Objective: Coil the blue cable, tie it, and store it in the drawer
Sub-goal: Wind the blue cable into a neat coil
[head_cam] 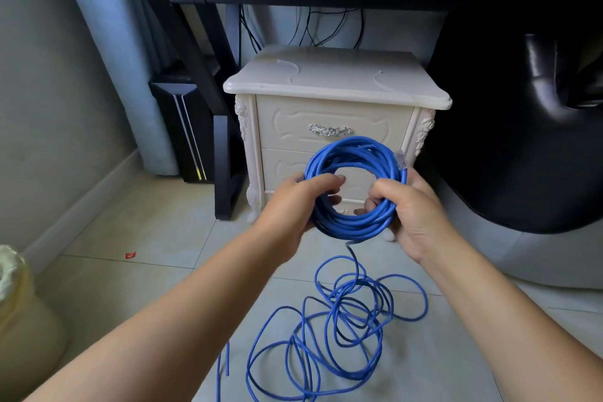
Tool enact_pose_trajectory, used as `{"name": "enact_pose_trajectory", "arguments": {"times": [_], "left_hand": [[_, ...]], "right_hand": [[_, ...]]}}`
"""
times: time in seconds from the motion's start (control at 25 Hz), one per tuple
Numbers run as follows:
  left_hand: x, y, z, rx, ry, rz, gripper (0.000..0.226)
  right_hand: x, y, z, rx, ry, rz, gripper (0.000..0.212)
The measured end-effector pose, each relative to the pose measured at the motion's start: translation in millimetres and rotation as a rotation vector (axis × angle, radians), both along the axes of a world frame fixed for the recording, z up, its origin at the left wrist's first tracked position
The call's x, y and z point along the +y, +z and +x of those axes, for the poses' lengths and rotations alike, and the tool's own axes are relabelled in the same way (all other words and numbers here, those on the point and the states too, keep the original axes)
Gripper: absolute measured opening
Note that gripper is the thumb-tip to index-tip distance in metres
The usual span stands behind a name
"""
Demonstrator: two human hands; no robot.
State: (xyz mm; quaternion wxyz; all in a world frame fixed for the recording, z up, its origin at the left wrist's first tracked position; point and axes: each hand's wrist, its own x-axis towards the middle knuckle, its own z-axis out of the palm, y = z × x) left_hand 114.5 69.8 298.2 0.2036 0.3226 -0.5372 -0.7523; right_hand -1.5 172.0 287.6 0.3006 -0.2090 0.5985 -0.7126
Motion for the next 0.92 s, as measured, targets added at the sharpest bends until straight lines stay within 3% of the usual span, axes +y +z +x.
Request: {"name": "enact_pose_trajectory", "arguments": {"times": [0.16, 0.28, 0.48, 0.64, 0.76, 0.84, 0.92], "left_hand": [[-23, 6, 11, -0.041, -0.225, -0.241, 0.049], [-24, 5, 14, -0.151, -0.302, -0.537, 0.057], [-16, -1, 12, -0.29, -0.275, -0.849, 0.029], [-12, -3, 10, -0.291, -0.171, -0.86, 0.014], [-9, -3, 6, -0.245, -0.055, -0.806, 0.011], [-9, -2, 4, -0.2, 0.034, -0.733, 0.01], [-9, -2, 3, -0.142, 0.114, -0.636, 0.012]], "right_hand": [[6, 8, 1, 0.249, 0.151, 0.188, 0.041], [8, 15, 4, 0.484, 0.263, 0.358, 0.038], [10, 15, 8, 0.722, 0.284, 0.531, 0.027], [8, 7, 13, 0.804, 0.157, 0.565, 0.035], [7, 0, 26, 0.839, -0.044, 0.483, 0.044], [7, -4, 33, 0.777, -0.109, 0.447, 0.044], [5, -8, 35, 0.585, -0.099, 0.435, 0.037]]}}
